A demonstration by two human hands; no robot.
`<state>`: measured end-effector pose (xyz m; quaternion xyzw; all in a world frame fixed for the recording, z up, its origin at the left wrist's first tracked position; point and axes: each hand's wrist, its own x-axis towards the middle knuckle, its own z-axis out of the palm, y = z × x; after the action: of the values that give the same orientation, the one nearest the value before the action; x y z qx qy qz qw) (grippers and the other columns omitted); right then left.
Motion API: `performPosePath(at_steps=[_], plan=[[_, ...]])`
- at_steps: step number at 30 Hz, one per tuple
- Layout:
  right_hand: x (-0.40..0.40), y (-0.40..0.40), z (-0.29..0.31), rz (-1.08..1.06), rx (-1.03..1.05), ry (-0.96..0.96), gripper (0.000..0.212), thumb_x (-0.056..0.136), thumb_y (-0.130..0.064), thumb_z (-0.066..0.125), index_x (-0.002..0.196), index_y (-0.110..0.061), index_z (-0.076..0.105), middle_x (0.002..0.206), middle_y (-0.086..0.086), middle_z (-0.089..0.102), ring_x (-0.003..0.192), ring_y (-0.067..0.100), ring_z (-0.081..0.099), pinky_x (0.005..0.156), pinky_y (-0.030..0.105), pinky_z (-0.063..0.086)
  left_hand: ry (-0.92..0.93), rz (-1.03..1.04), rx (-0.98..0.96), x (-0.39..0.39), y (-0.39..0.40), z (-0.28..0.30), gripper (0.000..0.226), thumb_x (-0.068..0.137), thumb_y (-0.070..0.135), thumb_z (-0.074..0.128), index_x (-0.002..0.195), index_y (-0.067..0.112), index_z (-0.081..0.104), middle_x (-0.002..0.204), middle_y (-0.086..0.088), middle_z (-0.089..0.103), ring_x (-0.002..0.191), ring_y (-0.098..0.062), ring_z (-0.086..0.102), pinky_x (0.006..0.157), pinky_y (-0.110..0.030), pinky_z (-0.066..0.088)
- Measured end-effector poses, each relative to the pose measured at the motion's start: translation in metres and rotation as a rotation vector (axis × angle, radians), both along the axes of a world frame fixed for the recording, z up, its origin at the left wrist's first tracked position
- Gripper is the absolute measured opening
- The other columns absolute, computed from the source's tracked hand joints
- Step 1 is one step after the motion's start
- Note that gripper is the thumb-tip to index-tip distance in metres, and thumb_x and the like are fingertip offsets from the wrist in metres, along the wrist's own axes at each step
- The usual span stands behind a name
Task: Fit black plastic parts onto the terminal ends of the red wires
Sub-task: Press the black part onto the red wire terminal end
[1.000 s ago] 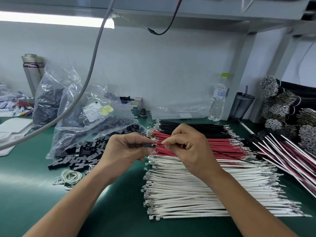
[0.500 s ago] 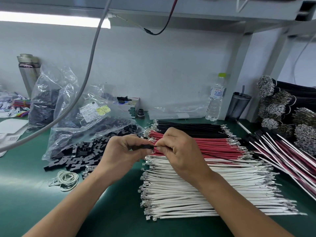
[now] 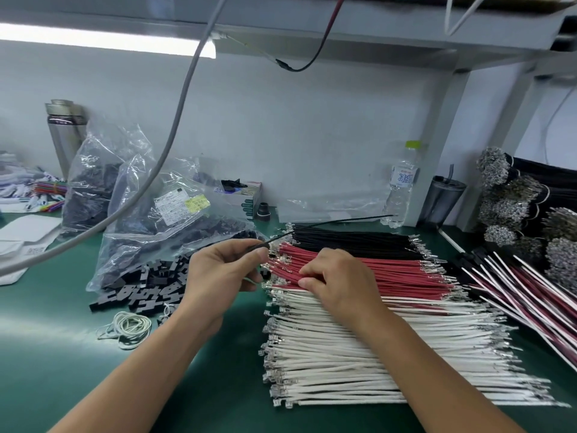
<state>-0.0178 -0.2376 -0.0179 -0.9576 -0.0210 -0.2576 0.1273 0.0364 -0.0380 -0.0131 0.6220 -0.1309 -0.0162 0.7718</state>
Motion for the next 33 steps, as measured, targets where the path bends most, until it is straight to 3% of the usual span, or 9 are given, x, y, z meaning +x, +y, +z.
performPosePath(at_steps=[3,7,10,14,16,20,26,33], plan=[[0.003,-0.001,0.000,-0.004,0.053,0.006,0.006,0.090,-0.037,0.071,0.086,-0.033,0.074,0.088,-0.018,0.062,0.091,0.003,0.055,0.071,0.026,0.040,0.028,-0.001,-0.029,0.000,0.002,0.001,0.026,0.062,0.026,0.085,0.087,0.018,0.083,0.084,-0.014,0.078,0.053,-0.015,0.063,0.051,-0.027,0.056],[0.001,-0.002,0.004,-0.007,0.033,-0.009,0.010,0.092,-0.032,0.066,0.084,-0.031,0.072,0.087,-0.019,0.064,0.087,0.001,0.054,0.065,0.020,0.036,0.055,-0.005,-0.058,0.002,0.005,0.000,0.027,0.063,0.027,0.085,0.087,0.017,0.083,0.086,-0.013,0.079,0.052,-0.015,0.062,0.051,-0.027,0.056],[-0.002,-0.010,0.011,0.045,0.139,-0.016,0.007,0.094,-0.027,0.067,0.092,-0.031,0.072,0.091,-0.018,0.067,0.086,0.000,0.059,0.073,0.022,0.047,0.056,-0.007,-0.094,0.004,0.006,0.000,0.022,0.067,0.025,0.084,0.087,0.017,0.084,0.087,-0.014,0.079,0.052,-0.014,0.062,0.049,-0.025,0.055],[-0.006,-0.014,0.019,0.154,0.242,0.019,0.026,0.098,-0.013,0.061,0.115,-0.028,0.073,0.098,-0.017,0.063,0.093,0.001,0.060,0.086,0.020,0.047,0.070,-0.010,-0.172,0.007,0.009,0.002,0.026,0.072,0.022,0.081,0.096,0.014,0.082,0.085,-0.014,0.077,0.052,-0.015,0.061,0.048,-0.024,0.053],[-0.009,-0.014,0.023,0.159,0.247,0.011,0.024,0.099,-0.016,0.060,0.113,-0.030,0.074,0.094,-0.017,0.060,0.090,0.001,0.058,0.082,0.023,0.047,0.072,-0.033,-0.191,0.007,0.012,0.003,0.029,0.074,0.021,0.080,0.102,0.013,0.081,0.083,-0.014,0.077,0.052,-0.016,0.062,0.048,-0.025,0.053],[-0.022,-0.016,0.031,0.155,0.249,-0.102,0.006,0.092,-0.034,0.071,0.091,-0.034,0.077,0.084,-0.017,0.062,0.081,0.004,0.060,0.074,0.032,0.051,0.068,-0.117,-0.154,0.005,0.015,0.005,0.028,0.071,0.025,0.080,0.096,0.013,0.083,0.082,-0.014,0.075,0.054,-0.017,0.062,0.050,-0.026,0.053],[-0.031,-0.010,0.035,0.274,0.342,-0.109,0.021,0.089,-0.013,0.075,0.102,-0.028,0.080,0.084,-0.013,0.062,0.081,0.011,0.062,0.074,0.035,0.053,0.046,-0.269,-0.109,0.002,0.014,0.005,0.033,0.070,0.024,0.080,0.099,0.009,0.081,0.078,-0.015,0.072,0.054,-0.019,0.061,0.052,-0.028,0.053],[-0.036,-0.002,0.036,0.269,0.303,-0.177,0.017,0.089,-0.012,0.074,0.100,-0.024,0.079,0.086,-0.015,0.062,0.081,0.009,0.063,0.072,0.030,0.054,0.050,-0.347,-0.105,-0.001,0.013,0.005,0.029,0.073,0.020,0.078,0.099,0.007,0.081,0.076,-0.015,0.072,0.053,-0.019,0.060,0.053,-0.027,0.054]])
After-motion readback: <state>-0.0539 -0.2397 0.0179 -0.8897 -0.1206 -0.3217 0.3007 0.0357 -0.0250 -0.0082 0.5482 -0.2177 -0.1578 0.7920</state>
